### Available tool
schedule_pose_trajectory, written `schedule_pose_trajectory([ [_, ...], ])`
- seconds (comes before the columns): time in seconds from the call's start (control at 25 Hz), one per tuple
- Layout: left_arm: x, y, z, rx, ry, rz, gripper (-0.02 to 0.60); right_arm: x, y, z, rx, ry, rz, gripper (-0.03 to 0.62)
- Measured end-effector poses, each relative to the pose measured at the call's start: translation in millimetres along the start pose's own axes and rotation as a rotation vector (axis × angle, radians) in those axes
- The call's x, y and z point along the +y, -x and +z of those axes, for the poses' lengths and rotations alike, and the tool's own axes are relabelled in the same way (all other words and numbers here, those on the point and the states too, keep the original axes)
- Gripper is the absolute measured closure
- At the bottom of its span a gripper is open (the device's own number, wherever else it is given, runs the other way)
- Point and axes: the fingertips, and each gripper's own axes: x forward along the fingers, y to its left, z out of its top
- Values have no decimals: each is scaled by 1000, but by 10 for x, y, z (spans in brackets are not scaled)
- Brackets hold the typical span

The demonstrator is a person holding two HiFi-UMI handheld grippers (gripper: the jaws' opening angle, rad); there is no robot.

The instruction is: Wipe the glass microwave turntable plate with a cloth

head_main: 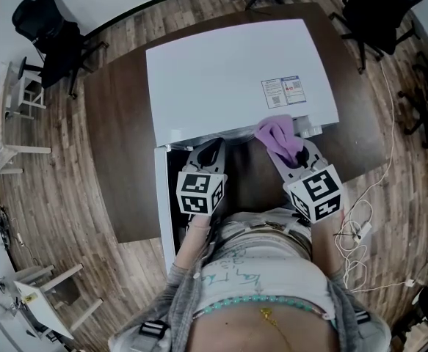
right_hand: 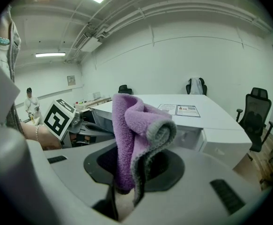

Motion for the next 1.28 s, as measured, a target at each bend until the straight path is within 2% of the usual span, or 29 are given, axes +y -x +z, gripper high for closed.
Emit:
schedule_pose_trajectory([
  [0.2,40,-130,-151,53,-19,5,571,-10,-1,-36,10,-10,-18,482],
  [0.36,43,-198,-244,87,-66,13,571,-4,15,-53,18,-14,-28,482],
  [0.44,45,-234,-284,95,-58,11,571,-10,21,-74,23,-17,-35,482],
  [0.68,122,-332,-442,119,5,33,571,-30,29,-139,34,-33,-46,482],
  [0.8,166,-363,-527,128,25,59,571,-37,36,-168,38,-38,-48,482],
  [0.96,246,-388,-637,135,89,100,571,-51,36,-190,40,-50,-51,482],
  [1.12,302,-403,-663,103,137,124,569,-69,27,-196,40,-55,-50,482],
  [1.28,340,-420,-730,82,241,129,568,-76,-7,-204,38,-58,-44,482],
])
